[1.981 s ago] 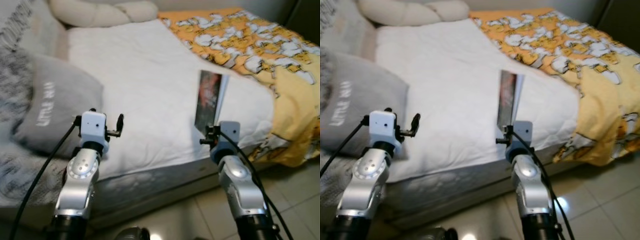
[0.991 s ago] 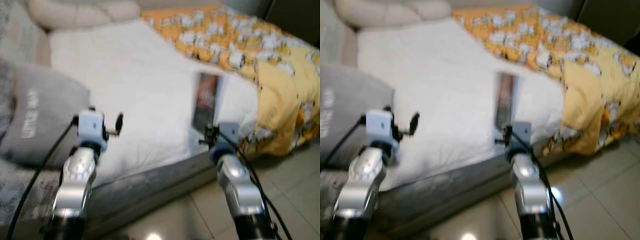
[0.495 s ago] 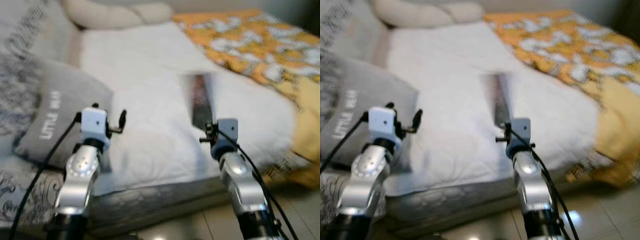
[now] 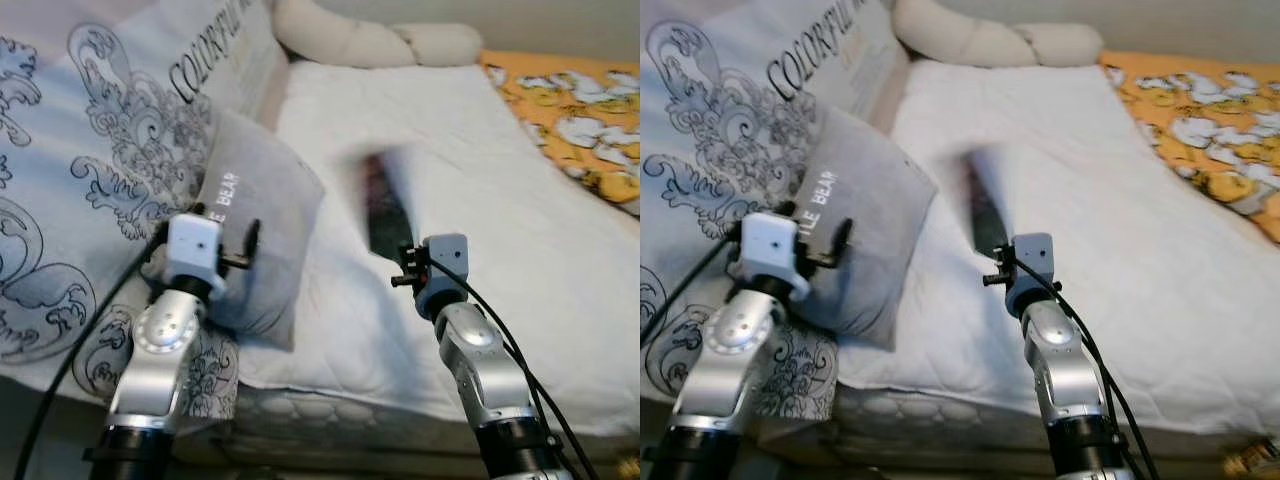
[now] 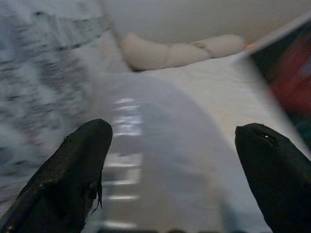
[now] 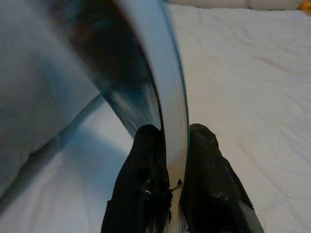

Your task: Clean up the room

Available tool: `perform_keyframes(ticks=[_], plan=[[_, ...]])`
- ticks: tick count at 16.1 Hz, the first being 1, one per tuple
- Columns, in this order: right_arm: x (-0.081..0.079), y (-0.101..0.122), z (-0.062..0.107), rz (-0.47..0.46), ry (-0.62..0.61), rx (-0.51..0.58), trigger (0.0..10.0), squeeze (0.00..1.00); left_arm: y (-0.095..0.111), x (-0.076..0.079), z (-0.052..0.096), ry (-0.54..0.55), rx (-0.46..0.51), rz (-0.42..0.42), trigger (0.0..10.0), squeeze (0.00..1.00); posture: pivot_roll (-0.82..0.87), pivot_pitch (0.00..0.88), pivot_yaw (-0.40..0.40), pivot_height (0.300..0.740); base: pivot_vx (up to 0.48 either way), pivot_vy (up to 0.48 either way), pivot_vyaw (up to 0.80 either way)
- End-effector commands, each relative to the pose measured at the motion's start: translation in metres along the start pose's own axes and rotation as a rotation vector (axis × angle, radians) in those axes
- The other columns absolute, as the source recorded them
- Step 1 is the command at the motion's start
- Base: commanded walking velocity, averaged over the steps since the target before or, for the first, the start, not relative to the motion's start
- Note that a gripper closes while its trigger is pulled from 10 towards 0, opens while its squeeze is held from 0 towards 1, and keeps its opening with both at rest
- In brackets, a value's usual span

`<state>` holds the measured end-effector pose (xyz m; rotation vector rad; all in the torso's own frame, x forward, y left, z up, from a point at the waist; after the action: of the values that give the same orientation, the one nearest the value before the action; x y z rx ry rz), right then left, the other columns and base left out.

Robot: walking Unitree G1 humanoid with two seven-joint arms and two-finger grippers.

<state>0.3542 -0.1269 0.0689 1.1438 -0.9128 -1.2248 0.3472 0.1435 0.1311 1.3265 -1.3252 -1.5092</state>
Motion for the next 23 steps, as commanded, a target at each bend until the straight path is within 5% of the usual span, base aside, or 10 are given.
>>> perform_keyframes(ticks=[1, 6, 11, 13, 17, 20, 23], plan=[[0.014, 0.004, 0.002, -0.018, -0.039, 0.012, 10.0, 0.0, 0.003, 0.017, 0.0, -0.07, 0.013, -0.012, 10.0, 0.0, 0.05, 0.0, -0.027, 0.74, 0.0, 0.0, 0.0], [0.005, 0.015, -0.005, -0.024, 0.022, 0.032, 10.0, 0.0, 0.009, 0.02, -0.003, -0.116, 0.026, -0.029, 10.0, 0.0, 0.06, 0.0, -0.029, 0.74, 0.0, 0.0, 0.0], [0.012, 0.016, -0.006, -0.036, -0.001, 0.031, 10.0, 0.0, 0.004, 0.009, -0.007, -0.044, 0.005, 0.001, 10.0, 0.0, 0.06, 0.0, -0.031, 0.74, 0.0, 0.0, 0.0], [0.006, 0.014, -0.008, -0.136, 0.033, 0.01, 10.0, 0.0, 0.006, 0.014, -0.007, -0.08, 0.009, 0.016, 10.0, 0.0, 0.06, 0.0, -0.031, 0.74, 0.0, 0.0, 0.0], [-0.009, 0.012, -0.028, -0.255, 0.213, -0.144, 10.0, 0.0, 0.006, 0.041, 0.0, -0.288, -0.024, -0.004, 10.0, 0.0, 0.06, 0.0, -0.018, 0.74, 0.0, 0.0, 0.0], [0.004, 0.013, -0.048, -0.395, 0.244, -0.259, 10.0, 0.0, -0.003, 0.066, 0.024, -0.557, -0.105, -0.07, 10.0, 0.0, 0.09, 0.0, -0.02, 0.74, 0.0, 0.0, 0.0], [0.006, 0.001, -0.049, -0.41, 0.262, -0.346, 10.0, 0.0, -0.011, 0.068, 0.036, -0.631, -0.163, -0.082, 10.0, 0.0, 0.12, 0.0, -0.023, 0.74, 0.0, 0.0, 0.0]])
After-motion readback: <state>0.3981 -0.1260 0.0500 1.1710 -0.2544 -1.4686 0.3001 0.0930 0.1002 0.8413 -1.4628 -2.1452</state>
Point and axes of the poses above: a point about 5 cm out from each wrist's last joint towards the gripper, its own z axis pointing back from the gripper into the wrist, its own y axis along the axis of the wrist's last joint, x = y × z, the point moved 6 cm from there along -z, pointing out of the wrist towards the gripper, and after that the axes turned 3 degrees about -z, right-handed, at the moved point
